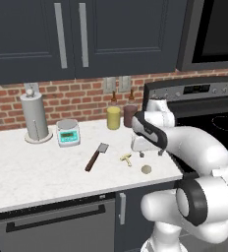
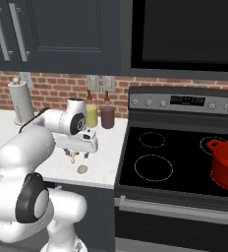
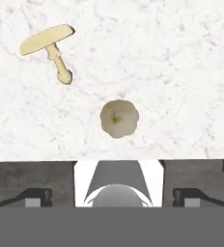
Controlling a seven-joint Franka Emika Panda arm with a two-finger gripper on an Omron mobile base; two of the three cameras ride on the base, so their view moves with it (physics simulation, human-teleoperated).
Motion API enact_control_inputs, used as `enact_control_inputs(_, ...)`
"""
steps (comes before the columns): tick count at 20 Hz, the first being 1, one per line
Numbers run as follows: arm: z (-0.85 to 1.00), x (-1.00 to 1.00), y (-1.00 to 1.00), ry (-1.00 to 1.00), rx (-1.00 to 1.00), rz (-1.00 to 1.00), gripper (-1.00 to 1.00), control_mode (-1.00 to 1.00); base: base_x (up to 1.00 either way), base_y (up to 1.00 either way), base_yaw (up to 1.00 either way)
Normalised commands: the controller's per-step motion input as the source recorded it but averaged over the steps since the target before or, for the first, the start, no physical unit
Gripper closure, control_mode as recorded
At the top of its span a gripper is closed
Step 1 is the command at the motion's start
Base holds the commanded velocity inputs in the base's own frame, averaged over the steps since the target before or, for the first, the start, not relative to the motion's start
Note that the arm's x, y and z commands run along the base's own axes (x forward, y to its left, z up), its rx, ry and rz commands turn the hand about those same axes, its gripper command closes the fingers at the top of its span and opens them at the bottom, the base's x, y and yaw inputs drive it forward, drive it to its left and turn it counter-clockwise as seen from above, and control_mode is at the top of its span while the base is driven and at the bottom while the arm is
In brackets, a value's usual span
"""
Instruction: Put the garlic and mushroom in the pot. Retrieve the spatula and lightly stir the vegetables in the pot.
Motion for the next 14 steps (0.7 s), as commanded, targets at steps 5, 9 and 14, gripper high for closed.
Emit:
enact_control_inputs(5, -0.51, 0.03, 0.0, 0.0, 0.0, 0.0, -1.0, -1.0, 0.0, 0.0, 0.0)
enact_control_inputs(9, -0.25, 0.0, 0.0, 0.01, 0.0, 0.0, -1.0, -1.0, 0.0, 0.0, 0.0)
enact_control_inputs(14, -0.28, 0.03, 0.0, 0.05, -0.03, 0.0, -1.0, -1.0, 0.0, 0.0, 0.0)
